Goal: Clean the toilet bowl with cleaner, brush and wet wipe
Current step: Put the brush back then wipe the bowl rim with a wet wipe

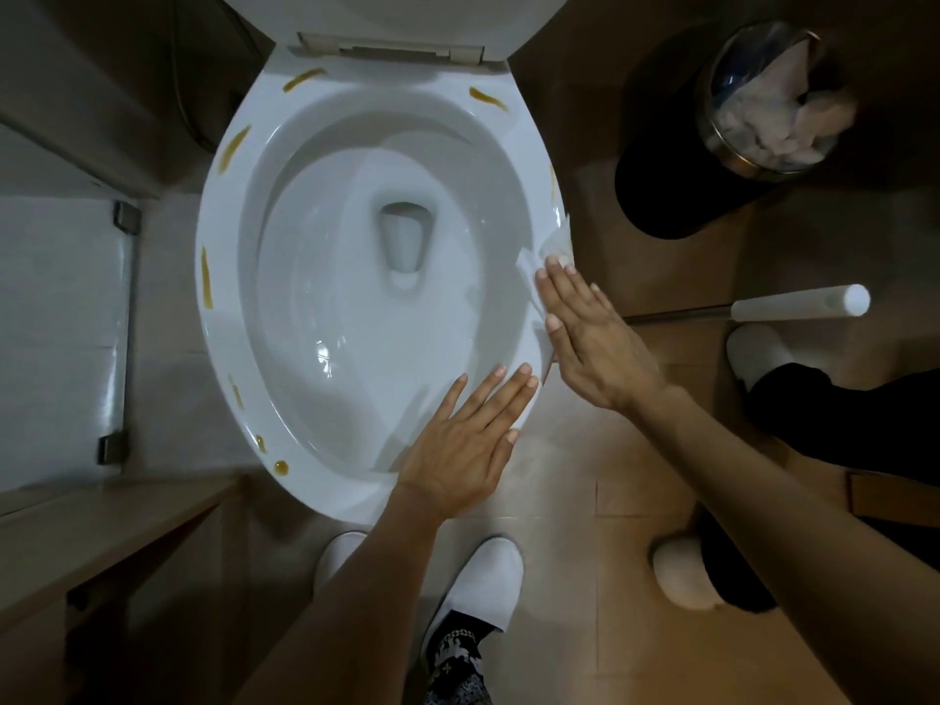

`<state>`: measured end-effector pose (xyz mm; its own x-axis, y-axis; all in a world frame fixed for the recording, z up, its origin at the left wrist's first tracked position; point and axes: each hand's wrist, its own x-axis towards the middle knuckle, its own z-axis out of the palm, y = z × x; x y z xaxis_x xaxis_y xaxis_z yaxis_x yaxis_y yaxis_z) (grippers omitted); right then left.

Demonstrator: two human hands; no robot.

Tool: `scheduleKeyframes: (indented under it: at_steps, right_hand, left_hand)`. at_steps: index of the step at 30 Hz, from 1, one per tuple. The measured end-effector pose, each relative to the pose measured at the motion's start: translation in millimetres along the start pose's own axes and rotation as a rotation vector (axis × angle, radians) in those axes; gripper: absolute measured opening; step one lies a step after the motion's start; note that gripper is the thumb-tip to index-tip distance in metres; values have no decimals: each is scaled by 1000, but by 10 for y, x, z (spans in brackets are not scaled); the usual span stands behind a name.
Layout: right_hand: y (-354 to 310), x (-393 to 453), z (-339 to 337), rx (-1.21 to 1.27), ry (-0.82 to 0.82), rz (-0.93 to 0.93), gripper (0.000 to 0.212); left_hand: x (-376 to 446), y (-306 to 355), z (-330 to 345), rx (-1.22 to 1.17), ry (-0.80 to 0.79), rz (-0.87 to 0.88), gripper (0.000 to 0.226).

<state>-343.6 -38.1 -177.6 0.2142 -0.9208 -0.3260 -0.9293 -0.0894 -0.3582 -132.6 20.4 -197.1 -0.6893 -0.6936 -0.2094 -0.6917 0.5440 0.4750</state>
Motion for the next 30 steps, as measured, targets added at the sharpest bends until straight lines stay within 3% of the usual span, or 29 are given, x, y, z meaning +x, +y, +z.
scheduleKeyframes:
  at_steps: [10, 19, 30]
  right_hand:
    - [81, 694, -291, -5, 39, 1, 60]
    - [87, 299, -173, -30, 7, -24, 55]
    - [36, 1196, -468, -48, 80, 27, 53]
  left_hand:
    - [8, -2, -18, -8, -3, -5, 53]
    - [-3, 6, -22, -54, 9, -9, 55]
    - [9, -9, -20, -54, -18, -22, 54]
